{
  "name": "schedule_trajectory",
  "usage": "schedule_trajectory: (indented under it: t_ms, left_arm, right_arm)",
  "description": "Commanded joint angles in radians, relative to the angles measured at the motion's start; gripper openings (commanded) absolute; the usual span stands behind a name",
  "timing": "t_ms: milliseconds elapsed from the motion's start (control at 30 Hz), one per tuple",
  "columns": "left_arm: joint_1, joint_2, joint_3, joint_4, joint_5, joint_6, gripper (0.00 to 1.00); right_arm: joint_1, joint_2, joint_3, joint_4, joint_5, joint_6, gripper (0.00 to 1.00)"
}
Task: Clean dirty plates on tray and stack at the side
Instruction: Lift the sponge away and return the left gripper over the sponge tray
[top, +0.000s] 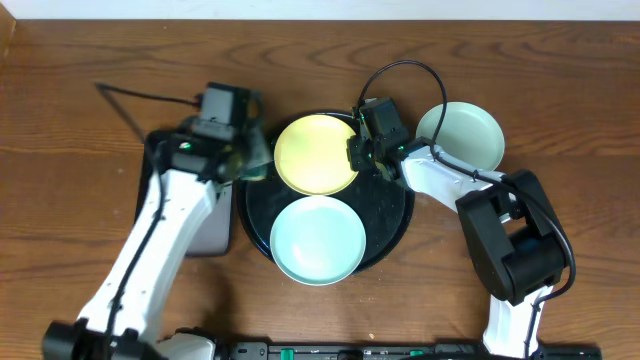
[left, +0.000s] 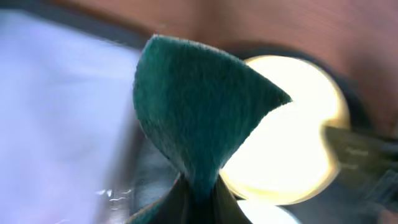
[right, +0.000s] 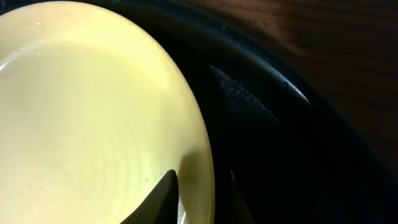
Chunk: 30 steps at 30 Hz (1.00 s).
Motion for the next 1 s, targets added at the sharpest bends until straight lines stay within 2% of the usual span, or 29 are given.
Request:
schedule_trajectory:
  t_ms: [0, 300, 500, 633, 767, 967]
  left_arm:
    - [0.068, -0.027, 0.020, -0.074, -0.231, 0.051, 0.08]
    - [0.275, -0.001, -0.041, -0.087, -0.270, 0.053, 0.08]
    - [0.389, 0.003, -0.111, 0.003, -0.270, 0.027, 0.08]
    - [0.434, 0.003, -0.140, 0.060, -0.270, 0.027, 0.08]
    - [0.451, 0.004, -0.148, 0.081, -0.269, 0.021, 0.08]
    - [0.450, 0.004, -0.148, 0.093, -0.269, -0.008, 0.08]
  right_arm:
    - [0.003, 0.019, -0.004, -0.002, 0.009, -0.001, 0.24]
    - [0.003, 0.019, -0.004, -0.006, 0.009, -0.001, 0.23]
    - [0.003, 0.019, -0.004, -0.009, 0.009, -0.001, 0.23]
    - [0.003, 0.019, -0.004, -0.010, 0.009, -0.001, 0.24]
    - [0.003, 0.019, -0.004, -0.010, 0.009, -0.001, 0.18]
    - [0.006, 0.019, -0.004, -0.023, 0.009, -0.001, 0.17]
